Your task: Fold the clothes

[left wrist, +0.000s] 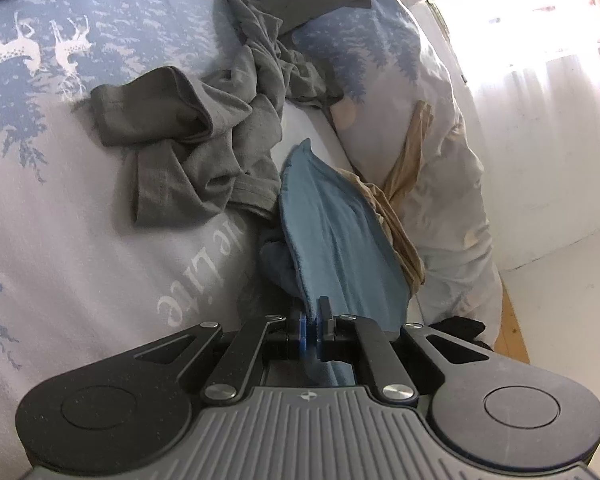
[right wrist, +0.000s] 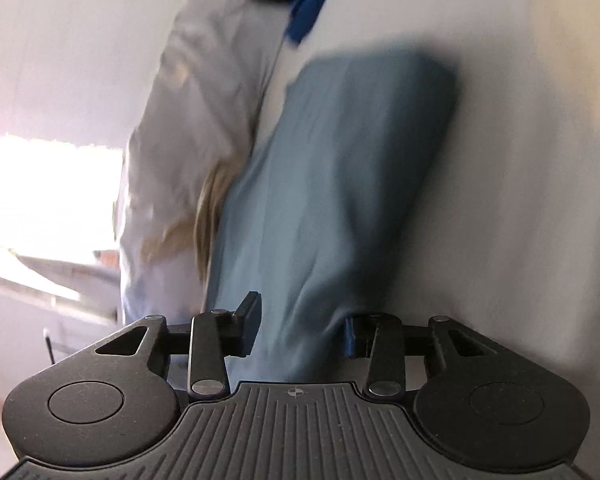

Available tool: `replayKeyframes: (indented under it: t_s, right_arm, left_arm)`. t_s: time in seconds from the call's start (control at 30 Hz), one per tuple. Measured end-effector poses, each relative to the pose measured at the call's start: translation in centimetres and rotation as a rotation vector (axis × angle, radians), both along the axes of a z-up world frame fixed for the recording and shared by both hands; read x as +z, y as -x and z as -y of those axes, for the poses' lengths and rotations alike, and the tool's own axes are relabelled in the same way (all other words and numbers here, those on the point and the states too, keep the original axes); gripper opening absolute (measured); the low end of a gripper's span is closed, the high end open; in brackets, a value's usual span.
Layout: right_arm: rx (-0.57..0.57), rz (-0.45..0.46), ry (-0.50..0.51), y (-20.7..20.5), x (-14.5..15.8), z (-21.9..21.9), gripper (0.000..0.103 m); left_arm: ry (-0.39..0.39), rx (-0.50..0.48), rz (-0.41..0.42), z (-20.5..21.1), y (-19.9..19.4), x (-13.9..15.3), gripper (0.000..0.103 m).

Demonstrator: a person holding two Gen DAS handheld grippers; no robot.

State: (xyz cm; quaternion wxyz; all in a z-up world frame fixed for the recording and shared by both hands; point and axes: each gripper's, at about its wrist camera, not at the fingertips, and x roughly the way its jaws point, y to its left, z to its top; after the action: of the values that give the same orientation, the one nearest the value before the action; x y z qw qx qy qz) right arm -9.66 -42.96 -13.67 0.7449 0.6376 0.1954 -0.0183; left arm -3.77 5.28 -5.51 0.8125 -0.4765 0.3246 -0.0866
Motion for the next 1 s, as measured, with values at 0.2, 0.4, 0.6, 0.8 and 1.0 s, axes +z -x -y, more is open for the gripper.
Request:
replayKeyframes:
  t_s: [0.2,0.4,0.6,0.8,1.0]
  right_arm:
    - [-0.025,-0.023,0.082,-0.6,0.0,5.2,0.044]
    - [-0.063,-0.036,0.087,-1.0,0.1,5.7,0.044]
    - [-0.181,-0.086,0.088,1.4,-0.1,7.3,0.045]
    - [-0.065,-0.129,0.165,-1.1,0.1,7.5,0.045]
    - [-0.052,-0.073,0.152,-0.8,0.6,8.6,0.013]
  left_arm:
    - [-0.006,0.006,-0.021,-0.1,0.1,-0.3,0.008]
    - [-0.034,0.007,-0.046,0.0,0.4,-0.3,0.008]
    - [-0.05,0.011,-0.036,0.4,0.2,0.2,0.008]
    - [-0.051,0.022,-0.059,0.5,0.1,-0.2,0.008]
    - [-0.041,0.038,-0.073,0.3,0.7,-0.5,0.008]
